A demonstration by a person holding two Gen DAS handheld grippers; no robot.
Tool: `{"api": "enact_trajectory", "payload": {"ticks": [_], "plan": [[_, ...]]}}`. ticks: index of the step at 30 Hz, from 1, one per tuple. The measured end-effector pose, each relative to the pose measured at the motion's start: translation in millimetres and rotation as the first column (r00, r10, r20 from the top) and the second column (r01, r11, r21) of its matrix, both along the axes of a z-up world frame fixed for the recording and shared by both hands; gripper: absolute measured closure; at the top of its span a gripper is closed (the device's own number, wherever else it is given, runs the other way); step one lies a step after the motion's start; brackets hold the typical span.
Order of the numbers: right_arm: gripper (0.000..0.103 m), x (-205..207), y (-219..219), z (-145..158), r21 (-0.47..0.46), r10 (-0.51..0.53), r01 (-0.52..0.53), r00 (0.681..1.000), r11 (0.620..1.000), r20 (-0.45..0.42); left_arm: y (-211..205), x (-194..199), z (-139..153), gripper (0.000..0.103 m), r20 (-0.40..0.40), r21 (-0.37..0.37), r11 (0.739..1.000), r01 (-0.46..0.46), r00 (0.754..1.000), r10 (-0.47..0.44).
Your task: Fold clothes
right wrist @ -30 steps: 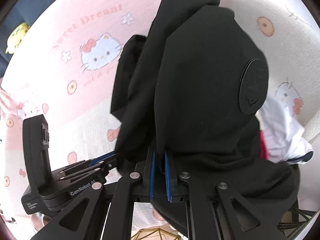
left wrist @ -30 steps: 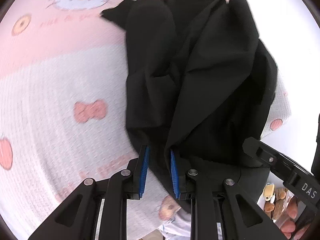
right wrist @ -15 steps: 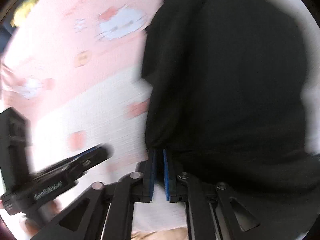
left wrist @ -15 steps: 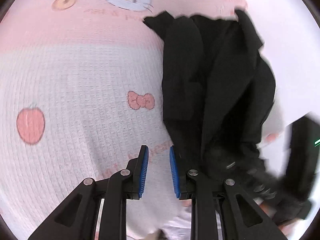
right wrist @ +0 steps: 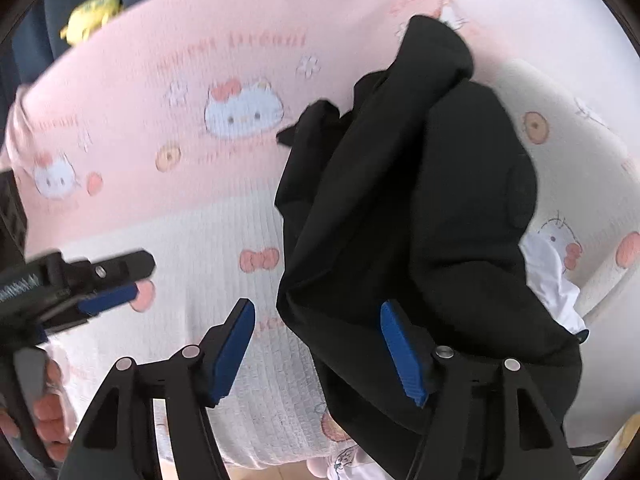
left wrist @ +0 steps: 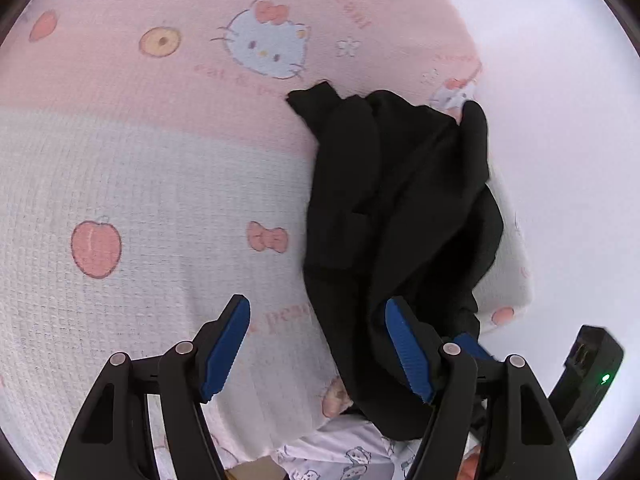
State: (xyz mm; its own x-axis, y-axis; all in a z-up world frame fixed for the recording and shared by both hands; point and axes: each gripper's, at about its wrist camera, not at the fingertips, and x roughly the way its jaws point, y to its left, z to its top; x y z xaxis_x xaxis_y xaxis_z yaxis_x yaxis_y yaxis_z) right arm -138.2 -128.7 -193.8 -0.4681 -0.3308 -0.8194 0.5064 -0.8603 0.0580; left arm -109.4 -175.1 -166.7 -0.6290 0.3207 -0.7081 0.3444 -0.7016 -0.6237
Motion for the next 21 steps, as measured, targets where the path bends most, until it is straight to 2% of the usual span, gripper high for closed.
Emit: {"api": "enact_trajectory", "payload": {"ticks": [3,7,10,11,13,21], "plan": [[0.035,-11,55,13,-0.057,-0.016,0.016,1.0,0.998,0.001,14,-1,6,0.034,-0.014,-0.047,0.999,0.018,1.0,-0.019],[0.032,-42,88,35,-0.102,-0.068,0.065,0.998,0.993,-0.018,33,-3,22,0.035,-0.021,-0.093,0.995,0.038,0.999,-0.04],[0.03,-72,104,36,-0.125,-0.117,0.115,0.993,0.985,-0.009,49,-8,30,0.034,-0.025,-0.119,0.991,0.063,0.997,-0.067],[0.03,-59,122,48,-0.134,-0.136,0.134,0.991,0.982,-0.001,55,-11,29,0.034,-0.024,-0.121,0.99,0.073,0.997,-0.076],[0.03,-61,140,50,-0.147,-0.164,0.165,0.986,0.975,0.017,70,-20,26,0.034,-0.017,-0.126,0.988,0.091,0.995,-0.094],[0.03,-97,167,47,-0.136,-0.216,0.217,0.976,0.967,0.028,93,-63,27,0.034,0.029,-0.166,0.969,0.185,0.983,-0.183]]}}
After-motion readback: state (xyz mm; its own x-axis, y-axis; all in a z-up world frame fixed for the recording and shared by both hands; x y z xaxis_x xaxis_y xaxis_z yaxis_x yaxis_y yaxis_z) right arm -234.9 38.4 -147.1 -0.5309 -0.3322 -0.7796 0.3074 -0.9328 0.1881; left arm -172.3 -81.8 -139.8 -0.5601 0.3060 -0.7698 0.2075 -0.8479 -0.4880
